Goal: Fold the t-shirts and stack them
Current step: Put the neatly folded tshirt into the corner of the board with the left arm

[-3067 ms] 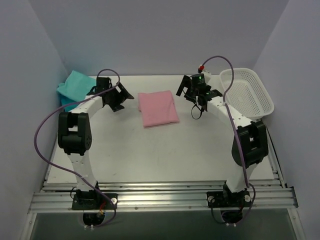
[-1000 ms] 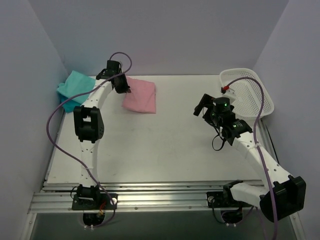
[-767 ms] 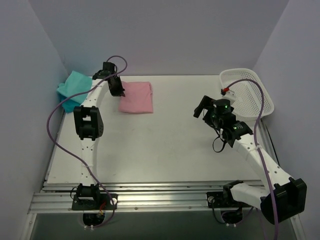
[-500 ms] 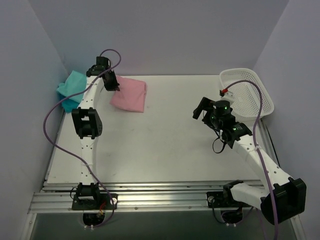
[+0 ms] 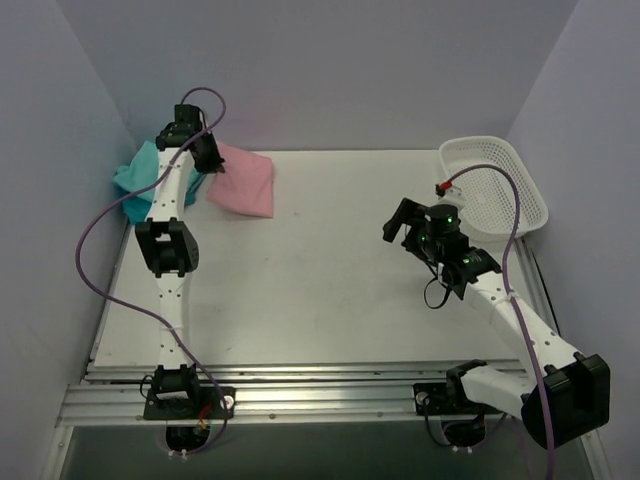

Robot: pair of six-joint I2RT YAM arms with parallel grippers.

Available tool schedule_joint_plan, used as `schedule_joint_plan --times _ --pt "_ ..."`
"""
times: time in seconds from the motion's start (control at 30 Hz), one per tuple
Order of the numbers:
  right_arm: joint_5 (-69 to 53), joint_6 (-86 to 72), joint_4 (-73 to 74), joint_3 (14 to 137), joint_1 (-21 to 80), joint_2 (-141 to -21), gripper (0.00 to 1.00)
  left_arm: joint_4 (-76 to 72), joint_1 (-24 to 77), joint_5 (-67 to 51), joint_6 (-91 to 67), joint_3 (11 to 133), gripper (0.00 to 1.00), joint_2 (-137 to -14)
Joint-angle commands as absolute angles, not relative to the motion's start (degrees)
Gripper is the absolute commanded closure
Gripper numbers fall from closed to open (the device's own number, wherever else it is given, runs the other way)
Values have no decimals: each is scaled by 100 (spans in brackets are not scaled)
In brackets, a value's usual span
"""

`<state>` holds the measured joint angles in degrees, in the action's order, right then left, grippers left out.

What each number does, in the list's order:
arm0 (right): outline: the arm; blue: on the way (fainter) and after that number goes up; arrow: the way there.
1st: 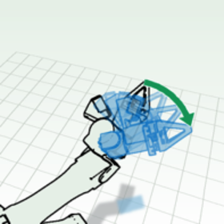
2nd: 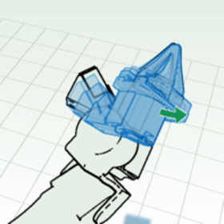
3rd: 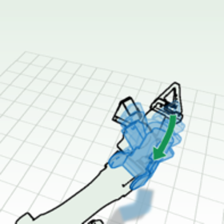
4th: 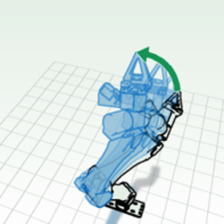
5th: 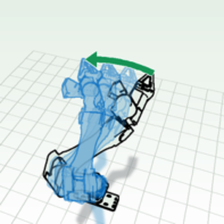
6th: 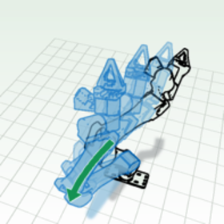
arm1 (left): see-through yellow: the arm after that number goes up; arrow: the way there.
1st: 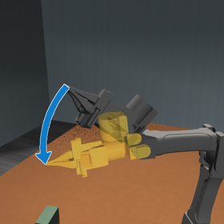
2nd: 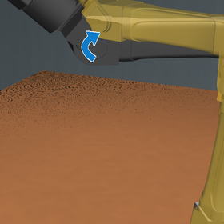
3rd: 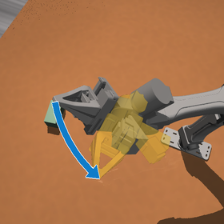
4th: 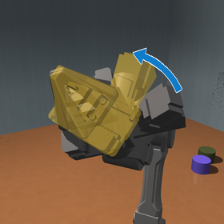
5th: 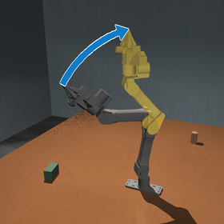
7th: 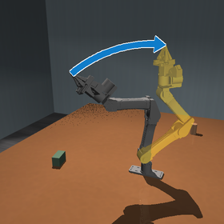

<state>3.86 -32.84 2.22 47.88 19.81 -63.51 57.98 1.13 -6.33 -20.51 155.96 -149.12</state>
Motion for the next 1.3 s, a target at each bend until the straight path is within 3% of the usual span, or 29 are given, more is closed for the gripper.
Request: schedule_joint_plan --times 0.0,0.93,1.27 --pt "308 -3173 62 4641 1960 -6240 0 5766 -289 -607 -2012 16031 98 -14862" --pt "439 -3234 -360 4350 2355 -6469 0 4562 -1793 -352 -2233 16321 98 -14229" --pt "501 -3234 -360 4359 2426 -6513 0 4597 -2083 -264 -2434 15671 97 -14677"
